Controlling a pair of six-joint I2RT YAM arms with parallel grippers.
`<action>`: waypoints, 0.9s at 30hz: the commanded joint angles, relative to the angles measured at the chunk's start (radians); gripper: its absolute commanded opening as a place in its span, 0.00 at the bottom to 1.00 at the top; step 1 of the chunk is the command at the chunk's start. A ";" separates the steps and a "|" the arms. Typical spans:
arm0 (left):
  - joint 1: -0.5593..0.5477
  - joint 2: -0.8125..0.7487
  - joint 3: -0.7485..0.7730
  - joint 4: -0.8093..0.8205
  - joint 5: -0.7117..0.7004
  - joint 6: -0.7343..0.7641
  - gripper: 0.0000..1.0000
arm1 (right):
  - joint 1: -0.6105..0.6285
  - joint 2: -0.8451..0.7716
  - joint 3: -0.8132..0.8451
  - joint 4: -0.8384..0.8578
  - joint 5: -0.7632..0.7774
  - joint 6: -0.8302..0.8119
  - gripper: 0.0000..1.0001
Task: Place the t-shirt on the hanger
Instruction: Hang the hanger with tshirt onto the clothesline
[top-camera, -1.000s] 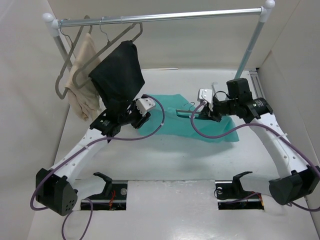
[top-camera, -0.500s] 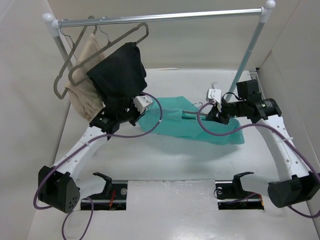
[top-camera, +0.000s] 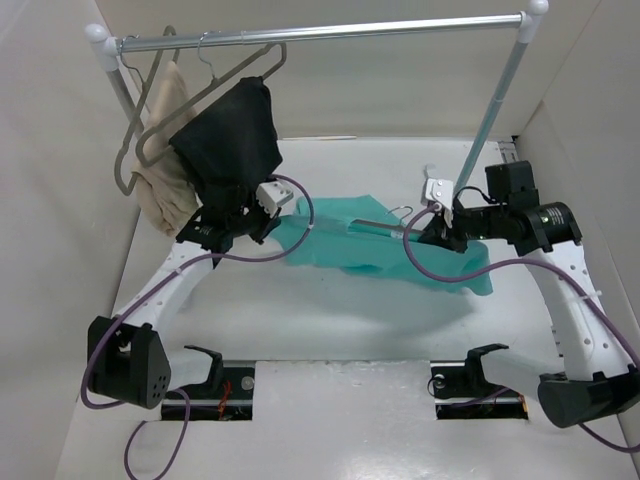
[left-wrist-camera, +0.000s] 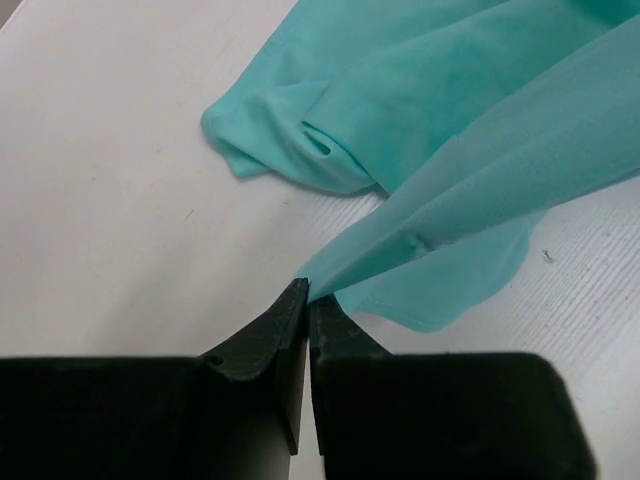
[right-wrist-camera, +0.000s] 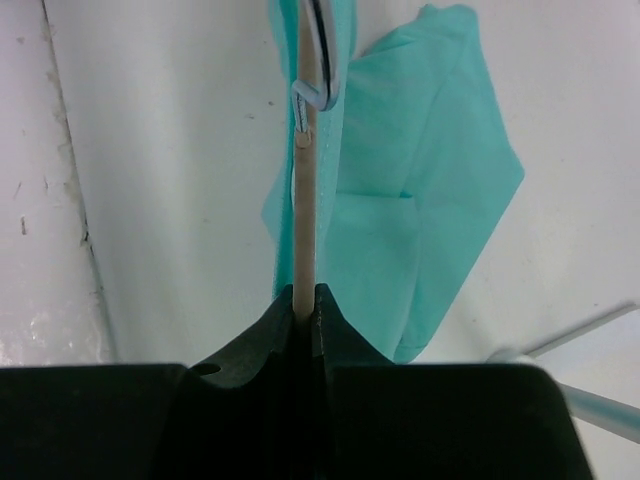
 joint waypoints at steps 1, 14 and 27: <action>0.017 -0.013 0.010 -0.036 0.013 0.052 0.02 | -0.012 -0.025 0.103 0.024 -0.064 0.039 0.00; -0.018 -0.148 -0.002 -0.056 0.116 0.016 0.71 | 0.337 0.031 0.316 0.405 0.848 0.840 0.00; -0.074 -0.280 -0.108 -0.027 0.050 0.003 0.72 | 0.191 0.235 0.708 0.476 1.004 0.772 0.00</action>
